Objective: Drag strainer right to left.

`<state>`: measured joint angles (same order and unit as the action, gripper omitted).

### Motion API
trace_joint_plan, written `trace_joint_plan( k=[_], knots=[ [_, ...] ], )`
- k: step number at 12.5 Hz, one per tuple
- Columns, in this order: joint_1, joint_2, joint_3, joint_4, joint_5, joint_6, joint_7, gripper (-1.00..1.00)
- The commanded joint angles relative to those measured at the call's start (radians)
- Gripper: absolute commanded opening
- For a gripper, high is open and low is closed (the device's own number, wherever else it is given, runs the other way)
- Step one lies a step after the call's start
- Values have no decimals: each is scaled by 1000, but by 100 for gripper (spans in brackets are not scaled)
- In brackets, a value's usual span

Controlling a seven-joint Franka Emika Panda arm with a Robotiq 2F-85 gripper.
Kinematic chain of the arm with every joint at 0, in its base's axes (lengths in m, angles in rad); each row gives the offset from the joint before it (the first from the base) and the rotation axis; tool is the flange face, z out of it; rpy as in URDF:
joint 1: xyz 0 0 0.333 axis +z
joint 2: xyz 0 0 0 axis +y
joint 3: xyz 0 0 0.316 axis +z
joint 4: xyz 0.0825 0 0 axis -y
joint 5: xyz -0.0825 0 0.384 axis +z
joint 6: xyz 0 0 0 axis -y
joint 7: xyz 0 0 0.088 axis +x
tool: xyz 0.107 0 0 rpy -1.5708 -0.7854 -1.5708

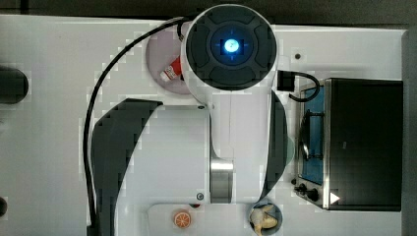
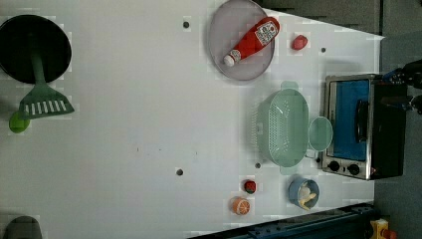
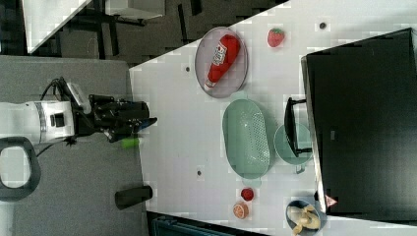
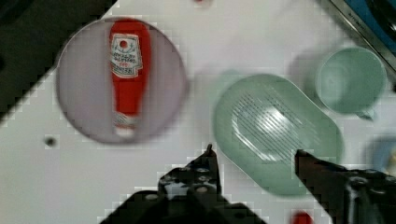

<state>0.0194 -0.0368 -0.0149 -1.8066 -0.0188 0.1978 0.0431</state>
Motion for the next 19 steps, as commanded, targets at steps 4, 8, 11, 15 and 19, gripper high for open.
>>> trace_joint_plan(
  k=[4,8,11,15,19],
  knots=[
    [-31,-503,-53,-354,-15,-167,42,100],
    [-30,-417,-42,-456,-15,-78,119,100],
    [-29,-298,-41,-546,-15,102,269,100],
    [-26,-103,-34,-621,-15,395,411,100],
    [-25,89,-18,-653,-13,682,444,100]
  ],
)
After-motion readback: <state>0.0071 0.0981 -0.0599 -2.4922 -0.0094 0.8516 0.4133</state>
